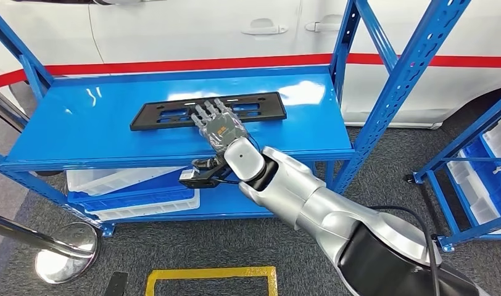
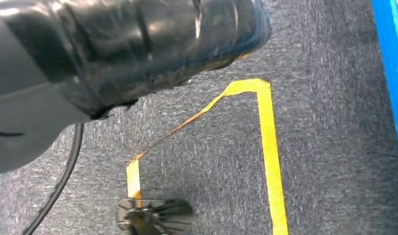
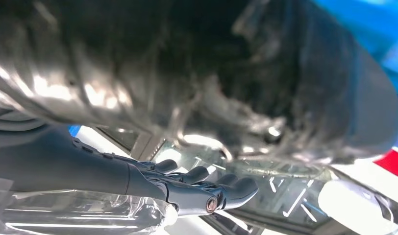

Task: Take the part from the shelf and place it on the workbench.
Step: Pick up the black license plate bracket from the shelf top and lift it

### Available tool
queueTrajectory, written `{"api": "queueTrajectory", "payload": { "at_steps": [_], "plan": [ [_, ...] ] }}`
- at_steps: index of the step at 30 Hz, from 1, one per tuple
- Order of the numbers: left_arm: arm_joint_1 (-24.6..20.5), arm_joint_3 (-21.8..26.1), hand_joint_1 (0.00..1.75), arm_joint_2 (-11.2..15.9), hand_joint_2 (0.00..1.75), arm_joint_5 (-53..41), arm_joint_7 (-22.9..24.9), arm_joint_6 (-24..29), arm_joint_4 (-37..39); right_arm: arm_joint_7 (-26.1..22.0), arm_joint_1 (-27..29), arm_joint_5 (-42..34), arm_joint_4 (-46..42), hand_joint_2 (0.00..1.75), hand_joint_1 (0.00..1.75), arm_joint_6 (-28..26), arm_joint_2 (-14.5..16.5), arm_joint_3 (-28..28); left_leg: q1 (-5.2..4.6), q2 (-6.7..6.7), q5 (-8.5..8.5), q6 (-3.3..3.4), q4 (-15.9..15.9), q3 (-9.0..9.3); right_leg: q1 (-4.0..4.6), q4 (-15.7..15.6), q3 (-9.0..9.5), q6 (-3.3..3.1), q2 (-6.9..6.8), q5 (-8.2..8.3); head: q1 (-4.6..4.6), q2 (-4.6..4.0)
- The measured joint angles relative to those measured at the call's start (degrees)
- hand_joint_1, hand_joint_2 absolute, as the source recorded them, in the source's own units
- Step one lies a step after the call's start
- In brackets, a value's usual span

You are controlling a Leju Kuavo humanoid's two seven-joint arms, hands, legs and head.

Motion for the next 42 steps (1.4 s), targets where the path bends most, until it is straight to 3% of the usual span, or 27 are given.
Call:
{"api": "queueTrajectory", "payload": {
  "at_steps": [2,4,7,10,13,15,16,17,18,20,21,24,26,29,31,33,34,36,40,42],
  "plan": [
    [0.05,-0.09,0.0,0.01,0.0,0.0,0.01,-0.04,0.0,-0.02,0.09,0.08,0.19,0.0,0.0,0.0,0.07,0.0,-0.06,0.01,5.01,0.32,-6.17,1.42,0.15,0.07,0.92,0.09,0.03,-0.73,0.02,0.0],
    [-0.02,-0.12,0.0,0.03,0.0,0.01,0.06,-0.03,0.01,-0.02,0.1,0.13,0.36,0.0,0.0,0.01,0.22,0.0,-0.47,0.02,7.62,0.93,-11.86,3.22,0.23,0.07,1.47,0.37,0.02,-1.21,0.03,0.0],
    [0.02,-0.16,0.0,0.04,0.0,0.11,0.24,0.22,0.03,-0.07,0.34,0.15,0.57,0.0,0.0,0.04,0.41,0.0,-0.93,0.01,7.58,1.82,-14.13,4.19,0.26,-0.04,1.66,1.2,0.02,-1.68,-0.15,0.0],
    [0.01,-0.17,0.0,0.01,0.0,0.26,0.22,0.87,0.04,-0.24,0.39,0.14,0.7,0.0,0.0,0.06,0.5,0.0,-0.42,0.13,7.82,2.5,-14.96,5.31,0.27,2.46,1.0,2.18,-0.19,-3.56,-0.07,0.0],
    [-0.19,-0.19,0.0,-0.01,0.0,0.45,0.17,1.13,0.04,-0.5,0.64,0.09,0.74,0.0,0.0,0.33,0.51,0.0,-0.32,0.16,7.45,3.04,-15.11,5.99,-0.14,12.67,-4.22,2.89,-0.33,-8.07,0.02,0.0],
    [-0.13,-0.19,0.0,-0.02,0.0,0.51,0.19,0.93,0.04,-0.57,1.05,0.05,0.81,0.0,0.0,0.62,0.51,0.0,-0.27,0.15,7.14,3.03,-14.96,6.13,-0.47,17.2,-7.3,3.22,-0.35,-8.87,0.03,0.0],
    [-0.09,-0.19,0.0,-0.03,0.0,0.55,0.21,0.75,0.04,-0.61,1.22,0.01,0.86,0.0,0.0,0.71,0.51,0.0,-0.2,0.11,6.92,2.92,-14.8,6.2,-0.64,16.76,-7.54,3.35,-0.36,-7.77,0.03,0.0],
    [-0.08,-0.2,0.0,-0.04,0.0,0.58,0.26,0.53,0.04,-0.64,1.33,-0.1,0.9,0.0,0.0,0.74,0.53,0.0,-0.09,0.05,6.63,2.76,-14.53,6.29,-0.8,14.25,-6.69,3.44,-0.38,-5.74,0.02,0.0],
    [-0.09,-0.21,0.0,-0.06,0.0,0.61,0.3,0.31,0.04,-0.66,1.39,-0.26,0.94,0.0,0.0,0.74,0.58,0.0,0.03,-0.01,6.26,2.51,-14.18,6.39,-0.94,10.29,-5.03,3.5,-0.4,-3.25,0.03,0.0],
    [-0.14,-0.23,0.0,-0.09,0.0,0.67,0.36,-0.01,0.04,-0.75,1.47,-0.64,1.07,0.0,0.0,0.74,0.79,0.0,0.04,-0.09,5.52,1.85,-13.42,6.36,-0.91,3.62,-1.86,3.4,-0.36,-0.57,0.02,0.0],
    [-0.16,-0.23,0.0,-0.09,0.0,0.69,0.36,-0.09,0.04,-0.84,1.56,-0.78,1.17,0.0,0.0,0.74,0.92,0.0,0.01,-0.1,5.32,1.5,-13.21,6.3,-0.82,2.06,-1.09,3.2,-0.29,-0.34,-0.03,0.0],
    [-0.17,-0.26,0.0,-0.13,0.0,0.7,0.35,-0.22,0.04,-1.11,1.9,-0.9,1.56,0.0,0.0,0.74,1.21,0.0,0.09,-0.04,5.2,0.54,-13.39,6.27,-0.61,1.42,-0.83,2.14,-0.07,-0.54,-0.14,0.0],
    [-0.19,-0.29,0.0,-0.16,0.0,0.7,0.34,-0.25,0.04,-1.17,1.92,-0.9,1.8,0.0,0.0,0.74,1.41,0.0,0.17,0.05,3.89,0.06,-11.63,5.48,-0.78,1.14,-0.67,1.48,-0.08,-0.42,-0.28,0.0],
    [-0.17,-0.34,0.0,-0.15,0.0,0.73,0.32,-0.38,0.04,-1.43,2.06,-0.84,2.11,0.0,0.0,1.07,1.67,0.0,0.14,0.09,-0.53,-0.26,-1.8,0.69,-0.69,1.03,-0.56,0.98,-0.11,-0.46,-0.52,0.0],
    [-0.05,-0.35,0.0,-0.16,0.0,0.78,0.31,-0.53,0.04,-1.74,2.33,-0.77,2.4,0.0,0.0,1.61,1.69,0.0,0.12,0.09,-1.17,-0.2,2.54,-1.83,-0.46,1.04,-0.53,0.91,-0.1,-0.5,-0.52,0.0],
    [-0.01,-0.37,0.0,-0.16,0.0,0.84,0.27,-0.62,0.04,-1.92,2.44,-0.73,2.64,0.0,0.0,1.85,1.74,0.0,0.07,0.1,1.87,0.16,-1.22,-0.33,-0.33,1.05,-0.4,0.89,-0.06,-0.52,-0.52,0.0],
    [-0.03,-0.37,0.0,-0.15,0.0,0.85,0.24,-0.63,0.04,-2.02,2.4,-0.73,2.72,0.0,0.0,1.87,1.79,0.0,0.01,0.1,3.81,0.4,-5.16,1.49,-0.31,1.05,-0.3,0.9,-0.04,-0.54,-0.53,0.0],
    [-0.17,-0.38,0.0,-0.14,0.0,0.85,0.18,-0.68,0.04,-2.19,2.23,-0.71,2.82,0.0,0.0,1.96,1.89,0.0,-0.37,0.03,5.89,0.85,-11.53,4.62,-0.16,1.04,-0.27,1.14,-0.03,-0.56,-0.5,0.0],
    [-0.16,-0.43,0.0,-0.16,0.0,0.87,0.13,-0.72,0.04,-2.46,2.08,-0.65,3.02,0.0,0.0,2.75,1.93,0.0,-0.52,-0.05,6.24,1.75,-13.71,5.64,-0.12,0.81,-0.21,2.23,-0.09,-0.54,-0.45,0.0],
    [-0.17,-0.45,0.0,-0.17,0.0,0.86,0.1,-0.72,0.04,-2.59,1.97,-0.62,3.08,0.0,0.0,3.45,1.94,0.0,-0.24,0.02,6.53,2.34,-14.28,6.02,-0.1,3.36,-1.28,2.84,-0.22,-2.28,-0.3,0.0]
  ]
}}
